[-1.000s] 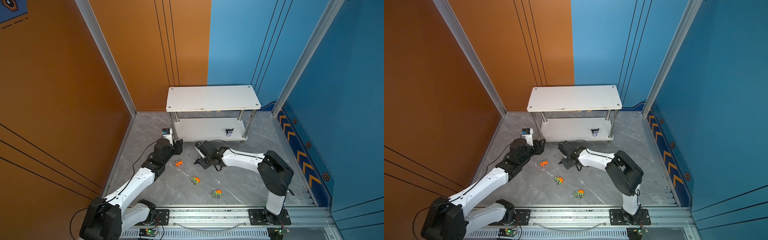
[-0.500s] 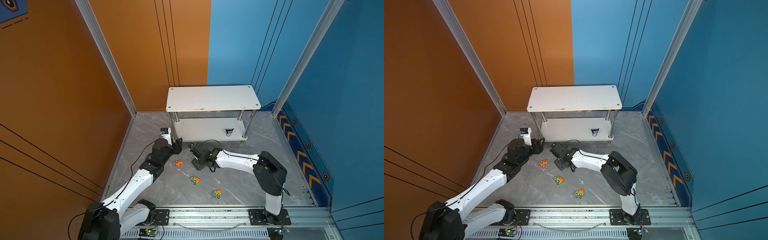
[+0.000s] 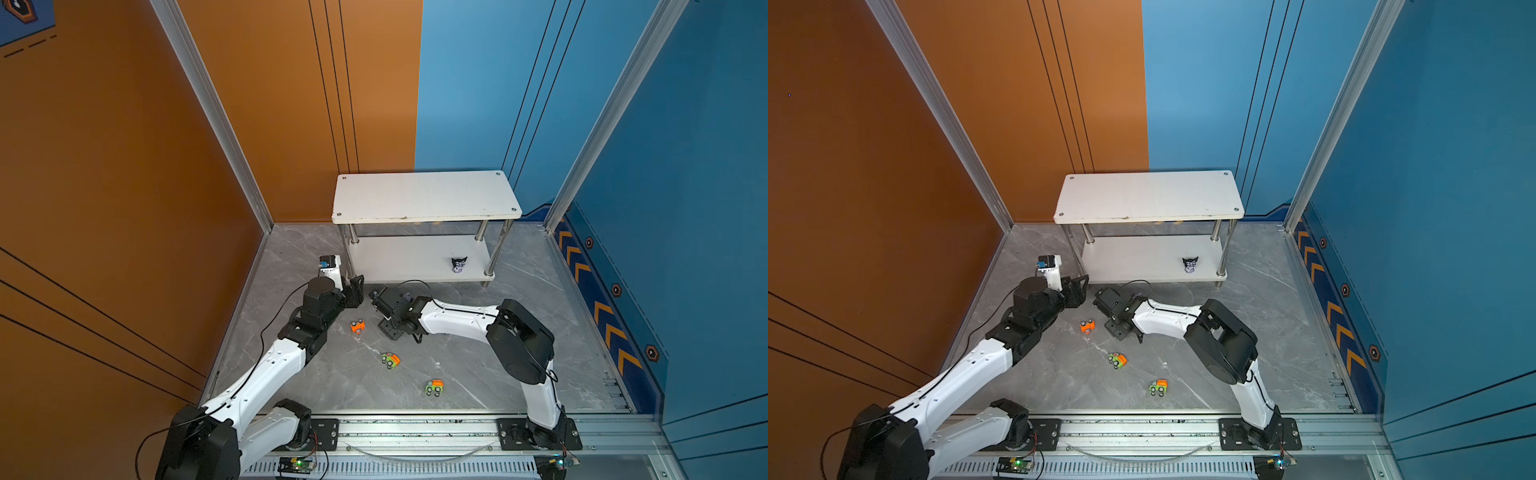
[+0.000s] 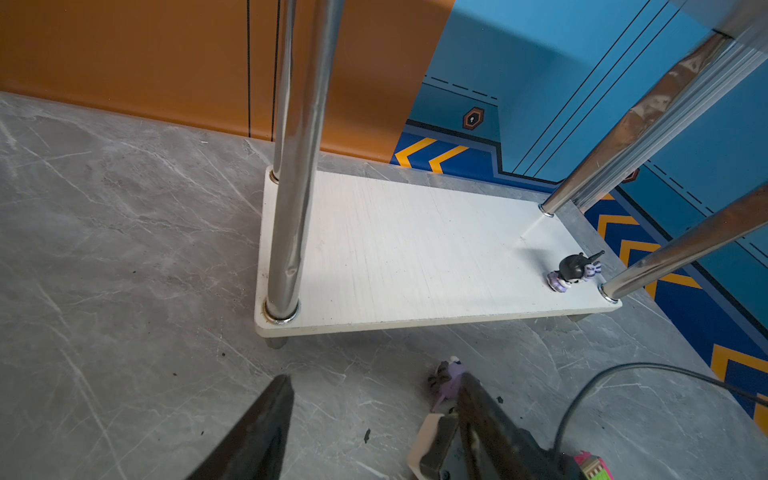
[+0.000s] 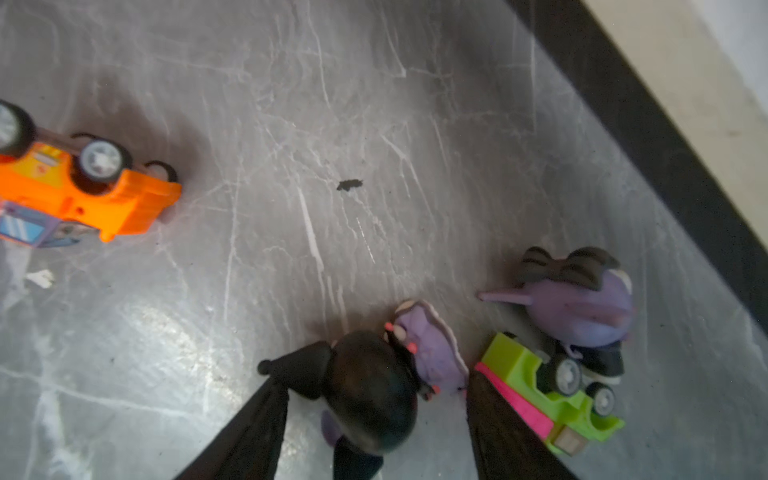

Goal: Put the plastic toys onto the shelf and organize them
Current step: 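Lower the right gripper and close it on the second Kuromi figure's head, then lift the second Kuromi figure with the right gripper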

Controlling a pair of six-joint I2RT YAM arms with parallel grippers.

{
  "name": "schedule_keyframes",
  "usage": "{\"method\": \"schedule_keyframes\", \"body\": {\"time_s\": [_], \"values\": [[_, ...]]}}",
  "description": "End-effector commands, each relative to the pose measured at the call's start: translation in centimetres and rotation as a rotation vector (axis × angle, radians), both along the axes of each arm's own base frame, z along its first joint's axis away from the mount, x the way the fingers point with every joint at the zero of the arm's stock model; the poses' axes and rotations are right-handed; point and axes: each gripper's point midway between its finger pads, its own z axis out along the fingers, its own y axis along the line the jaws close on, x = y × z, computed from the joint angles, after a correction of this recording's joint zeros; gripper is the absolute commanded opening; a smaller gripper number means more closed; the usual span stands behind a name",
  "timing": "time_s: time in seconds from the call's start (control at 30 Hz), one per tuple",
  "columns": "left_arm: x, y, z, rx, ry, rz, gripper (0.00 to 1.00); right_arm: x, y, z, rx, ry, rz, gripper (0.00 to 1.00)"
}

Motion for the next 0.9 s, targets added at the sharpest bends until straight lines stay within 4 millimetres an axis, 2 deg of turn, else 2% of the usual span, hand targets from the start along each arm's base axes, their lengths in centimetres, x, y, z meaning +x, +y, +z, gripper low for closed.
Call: {"method": "schedule_keyframes", "body": {"time_s": [0.0,0.23,0.3,0.5,0.87], "values": [[0.3,0.1,0.1,0.0,-0.004,0.0,0.64,-0.3,0.1,-0.9,-0.002,0.054,0.029,0.72],[0.3,0.1,0.2,0.0,-0.006,0.0,0.64,0.7,0.7,-0.1,0.059,0.062,0.012,0.73],[0.3,0.1,0.1,-0.001,-0.003,-0.003,0.64,0.9,0.7,-1.4,0.058,0.084,0.005,0.73],[0.4,0.1,0.2,-0.002,-0.002,-0.005,0.64,1.9,1.3,-1.9,0.134,0.137,-0.026,0.73],[0.3,0.2,0.1,0.002,0.0,-0.002,0.64,1.5,1.7,-1.0,0.266,0.211,-0.034,0.56]]}}
